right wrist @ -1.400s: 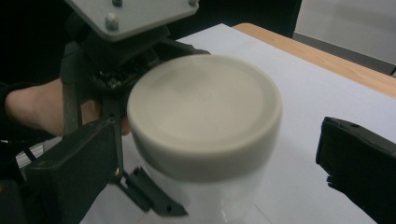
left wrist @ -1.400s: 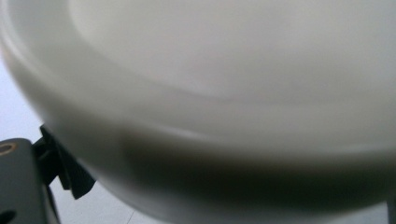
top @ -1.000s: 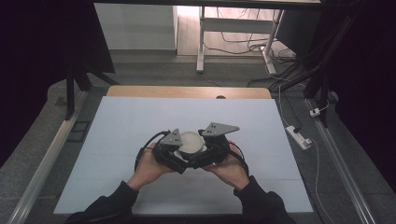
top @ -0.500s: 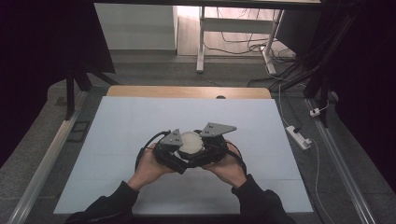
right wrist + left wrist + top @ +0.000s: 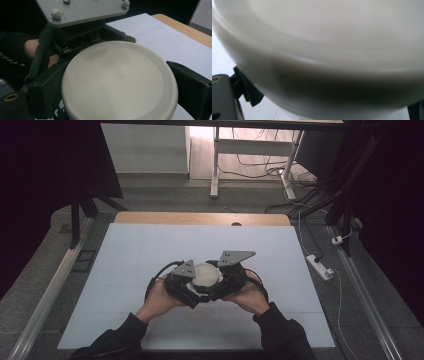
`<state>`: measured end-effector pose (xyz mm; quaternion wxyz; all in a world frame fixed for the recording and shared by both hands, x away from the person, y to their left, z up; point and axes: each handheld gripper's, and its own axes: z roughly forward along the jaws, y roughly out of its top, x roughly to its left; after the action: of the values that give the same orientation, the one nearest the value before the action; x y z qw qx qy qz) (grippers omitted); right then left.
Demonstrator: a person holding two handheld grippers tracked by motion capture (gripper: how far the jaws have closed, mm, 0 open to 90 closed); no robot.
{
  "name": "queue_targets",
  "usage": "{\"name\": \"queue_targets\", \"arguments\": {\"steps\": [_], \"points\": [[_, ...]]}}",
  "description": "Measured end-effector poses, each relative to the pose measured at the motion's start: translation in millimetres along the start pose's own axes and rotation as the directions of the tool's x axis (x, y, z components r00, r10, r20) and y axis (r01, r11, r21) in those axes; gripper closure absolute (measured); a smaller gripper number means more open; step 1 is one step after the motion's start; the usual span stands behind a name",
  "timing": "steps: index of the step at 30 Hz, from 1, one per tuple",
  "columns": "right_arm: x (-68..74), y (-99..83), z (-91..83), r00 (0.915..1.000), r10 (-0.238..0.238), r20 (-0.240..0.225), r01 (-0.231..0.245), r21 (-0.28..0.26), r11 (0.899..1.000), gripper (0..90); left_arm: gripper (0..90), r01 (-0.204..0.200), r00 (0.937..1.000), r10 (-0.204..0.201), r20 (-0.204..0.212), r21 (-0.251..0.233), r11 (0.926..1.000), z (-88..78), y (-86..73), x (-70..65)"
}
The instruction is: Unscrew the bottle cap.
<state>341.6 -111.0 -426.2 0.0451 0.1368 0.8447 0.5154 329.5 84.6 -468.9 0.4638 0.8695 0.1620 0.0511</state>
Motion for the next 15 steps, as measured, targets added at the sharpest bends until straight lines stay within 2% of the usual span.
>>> {"name": "queue_targets", "arguments": {"steps": [1,2,4,6,8,11,13,15], "points": [[-1.6,-0.3,-0.4,0.9998,-0.007,-0.019,0.007,0.002,1.0,8.0,7.5,-0.007,0.9998,0.007,0.018,0.003,1.0,0.3,-0.2,0.1],[-3.1,-0.6,-0.6,0.9992,-0.012,-0.039,0.012,0.005,1.0,8.0,7.4,-0.007,0.9998,0.007,0.018,0.003,1.0,0.3,-0.2,0.1],[-5.9,-1.5,-1.0,0.9963,-0.026,-0.082,0.027,0.008,1.0,8.0,7.4,-0.035,0.9982,0.034,0.049,0.013,0.9993,0.4,-1.2,0.5],[-7.4,-2.2,-1.2,0.9923,-0.04,-0.117,0.042,0.017,0.999,7.9,7.4,-0.041,0.9976,0.041,0.056,0.015,0.999,0.7,-1.5,0.2],[-8.2,-2.9,-1.4,0.9902,-0.05,-0.131,0.053,0.02,0.998,7.9,7.4,-0.05,0.9972,0.048,0.057,0.021,0.9986,1.6,-1.7,-0.7],[-7.0,-3.4,-0.7,0.9928,-0.038,-0.114,0.04,0.023,0.999,7.3,7.4,-0.05,0.9976,0.049,0.049,0.022,0.9985,1.6,-1.9,-0.7],[-5.0,-2.5,0.6,0.9969,-0.004,-0.079,0.005,0.015,1.0,3.4,7.4,-0.043,0.999,0.043,0.013,0.03,0.9986,0.7,-1.3,-0.5],[-3.0,-0.1,1.5,0.9984,0.027,-0.05,-0.026,0.006,1.0,0.1,7.4,-0.032,0.9995,0.032,-0.003,0.025,0.9992,0.0,-1.6,-0.3]]}}
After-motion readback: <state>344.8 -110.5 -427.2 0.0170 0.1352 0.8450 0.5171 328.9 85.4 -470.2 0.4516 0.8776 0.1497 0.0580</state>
